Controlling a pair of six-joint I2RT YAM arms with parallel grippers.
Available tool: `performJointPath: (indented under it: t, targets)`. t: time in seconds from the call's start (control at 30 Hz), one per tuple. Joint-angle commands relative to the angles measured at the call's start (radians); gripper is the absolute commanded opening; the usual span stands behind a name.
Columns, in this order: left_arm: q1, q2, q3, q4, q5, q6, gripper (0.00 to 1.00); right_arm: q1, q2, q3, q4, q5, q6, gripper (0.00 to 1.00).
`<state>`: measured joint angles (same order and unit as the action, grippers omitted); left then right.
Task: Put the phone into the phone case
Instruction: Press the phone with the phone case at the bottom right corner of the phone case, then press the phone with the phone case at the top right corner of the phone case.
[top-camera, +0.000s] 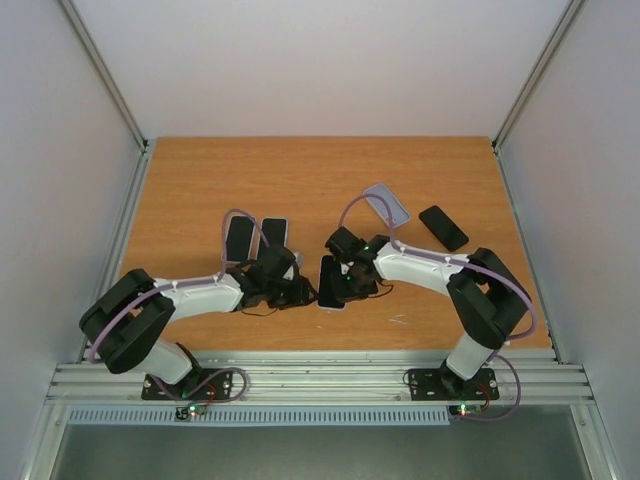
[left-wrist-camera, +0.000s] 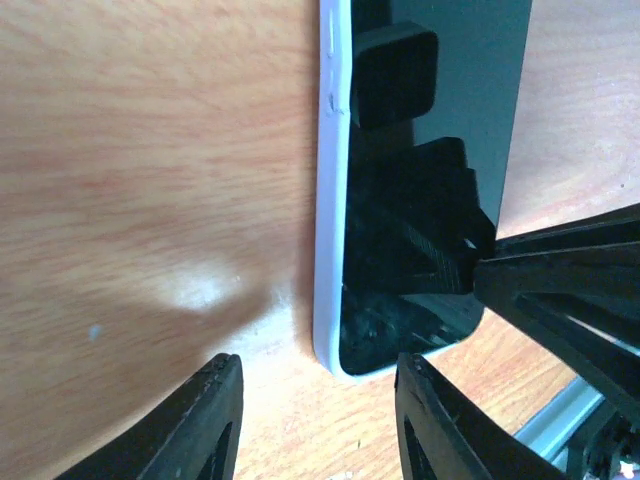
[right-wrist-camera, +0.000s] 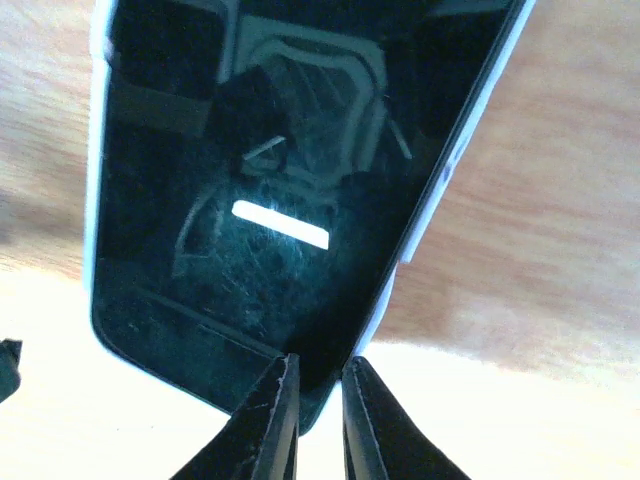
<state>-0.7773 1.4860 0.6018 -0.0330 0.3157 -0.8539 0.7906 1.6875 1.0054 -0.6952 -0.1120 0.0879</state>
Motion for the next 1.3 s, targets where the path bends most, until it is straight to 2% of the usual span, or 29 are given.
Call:
performJointPath:
  t: [0.0,0.17,0.43,0.9,1.27]
  targets:
    - [0.026,-0.005,0.078,-0.091,-0.035,0.081,0.44,-0.085,-0.067,0.012,0.063,-0.05,-0.07,0.17]
    - [0.058,0.053,0.178,-0.145,-0.029,0.148,0.46,-0.178,-0.078,0.048,0.053,-0.108,-0.163,0.19]
    - [0.103,0.185,0.334,-0.232,-0.037,0.238,0.46,-0.277,0.022,0.125,0.056,-0.177,-0.243,0.19]
    - [0.104,0.344,0.47,-0.3,-0.02,0.306,0.41,-0.316,0.169,0.222,0.056,-0.228,-0.287,0.17]
    - [0.097,0.388,0.469,-0.307,0.002,0.295,0.32,-0.311,0.249,0.195,0.058,-0.284,-0.284,0.01]
